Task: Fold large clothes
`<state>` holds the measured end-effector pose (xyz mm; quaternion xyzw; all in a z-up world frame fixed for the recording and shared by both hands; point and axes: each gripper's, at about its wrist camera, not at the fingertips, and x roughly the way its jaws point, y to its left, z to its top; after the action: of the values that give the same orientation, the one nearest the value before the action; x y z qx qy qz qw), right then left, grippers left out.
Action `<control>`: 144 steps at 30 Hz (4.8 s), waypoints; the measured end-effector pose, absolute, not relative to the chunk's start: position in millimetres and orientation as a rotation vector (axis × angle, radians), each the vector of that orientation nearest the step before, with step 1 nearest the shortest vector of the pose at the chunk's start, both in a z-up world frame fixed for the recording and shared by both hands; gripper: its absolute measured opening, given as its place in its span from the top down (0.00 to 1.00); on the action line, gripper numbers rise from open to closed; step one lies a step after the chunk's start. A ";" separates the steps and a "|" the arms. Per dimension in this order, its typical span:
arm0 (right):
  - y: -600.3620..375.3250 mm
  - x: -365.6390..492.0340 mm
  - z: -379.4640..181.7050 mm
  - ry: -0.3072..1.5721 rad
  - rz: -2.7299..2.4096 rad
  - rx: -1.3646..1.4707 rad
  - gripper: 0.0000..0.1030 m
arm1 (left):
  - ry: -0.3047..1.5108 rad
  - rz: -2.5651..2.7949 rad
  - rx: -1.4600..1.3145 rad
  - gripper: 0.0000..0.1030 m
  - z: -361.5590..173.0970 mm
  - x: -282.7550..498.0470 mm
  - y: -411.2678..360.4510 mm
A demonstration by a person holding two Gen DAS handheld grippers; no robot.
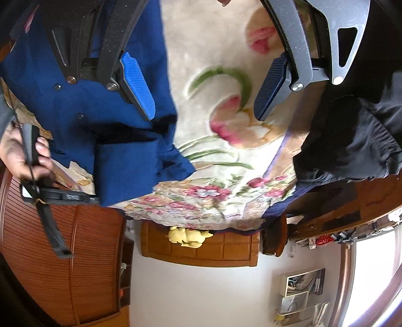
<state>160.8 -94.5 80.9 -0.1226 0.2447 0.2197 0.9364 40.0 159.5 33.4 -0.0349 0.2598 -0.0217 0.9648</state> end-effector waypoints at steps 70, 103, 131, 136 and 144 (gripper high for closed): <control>-298.3 111.6 2.8 0.698 0.031 -0.107 0.65 | 0.614 -0.194 0.027 0.21 13.8 85.5 50.1; -159.3 145.2 -41.1 0.790 0.243 -0.383 0.77 | 0.654 -0.231 0.156 0.21 -6.7 82.6 19.8; -437.0 96.6 -13.1 0.627 -0.243 -0.031 0.40 | 0.641 -0.226 0.157 0.21 2.3 78.0 14.4; -493.0 91.1 -28.8 0.668 -0.347 -0.023 0.40 | 0.631 -0.277 0.150 0.21 7.2 74.8 -2.4; -563.7 95.9 -34.5 0.689 -0.429 0.180 0.37 | 0.654 -0.320 0.165 0.21 -1.9 75.5 -22.4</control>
<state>95.9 -563.7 -34.5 0.0876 0.3349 -0.2084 0.9148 75.5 -22.4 -1.9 0.0808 0.3195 -0.1564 0.9311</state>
